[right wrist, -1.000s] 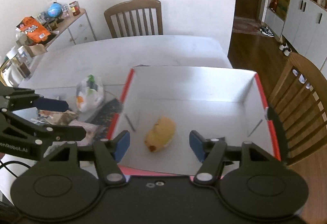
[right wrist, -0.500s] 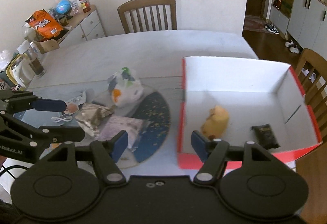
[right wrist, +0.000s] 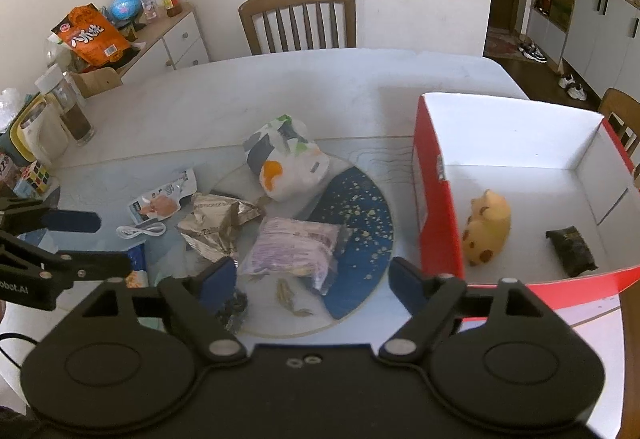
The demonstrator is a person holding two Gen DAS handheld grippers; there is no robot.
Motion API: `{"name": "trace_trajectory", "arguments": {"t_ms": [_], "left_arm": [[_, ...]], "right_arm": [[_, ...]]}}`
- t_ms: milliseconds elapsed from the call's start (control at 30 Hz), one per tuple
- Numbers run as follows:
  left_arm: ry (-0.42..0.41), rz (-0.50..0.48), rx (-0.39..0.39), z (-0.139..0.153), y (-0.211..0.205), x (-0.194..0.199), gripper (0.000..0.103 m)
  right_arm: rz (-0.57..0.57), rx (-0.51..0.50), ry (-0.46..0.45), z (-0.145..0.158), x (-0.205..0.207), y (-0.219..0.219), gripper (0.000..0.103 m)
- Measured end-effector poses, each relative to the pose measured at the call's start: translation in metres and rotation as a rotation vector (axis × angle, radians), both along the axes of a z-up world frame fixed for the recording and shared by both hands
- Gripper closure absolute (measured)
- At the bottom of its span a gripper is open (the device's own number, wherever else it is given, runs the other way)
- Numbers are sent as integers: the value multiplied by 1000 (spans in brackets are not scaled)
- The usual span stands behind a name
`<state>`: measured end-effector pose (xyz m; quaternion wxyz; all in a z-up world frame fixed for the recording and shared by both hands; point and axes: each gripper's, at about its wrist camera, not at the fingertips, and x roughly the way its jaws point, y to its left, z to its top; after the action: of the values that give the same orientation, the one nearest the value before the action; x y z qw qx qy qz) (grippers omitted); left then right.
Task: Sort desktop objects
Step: 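Move both tools back over the table toward the remaining snacks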
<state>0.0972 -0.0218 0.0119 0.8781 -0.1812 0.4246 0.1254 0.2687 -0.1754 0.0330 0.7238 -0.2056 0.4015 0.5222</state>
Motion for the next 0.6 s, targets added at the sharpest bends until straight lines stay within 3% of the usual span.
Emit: {"name": "trace_trajectory", "arguments": {"t_ms": [33, 600], "left_arm": [[6, 9, -4, -4, 4, -3, 2], [159, 196, -60, -74, 54, -24, 2]], "right_arm": [[-3, -4, -2, -2, -1, 3, 14], [-4, -69, 17, -44, -1, 44, 12]]}}
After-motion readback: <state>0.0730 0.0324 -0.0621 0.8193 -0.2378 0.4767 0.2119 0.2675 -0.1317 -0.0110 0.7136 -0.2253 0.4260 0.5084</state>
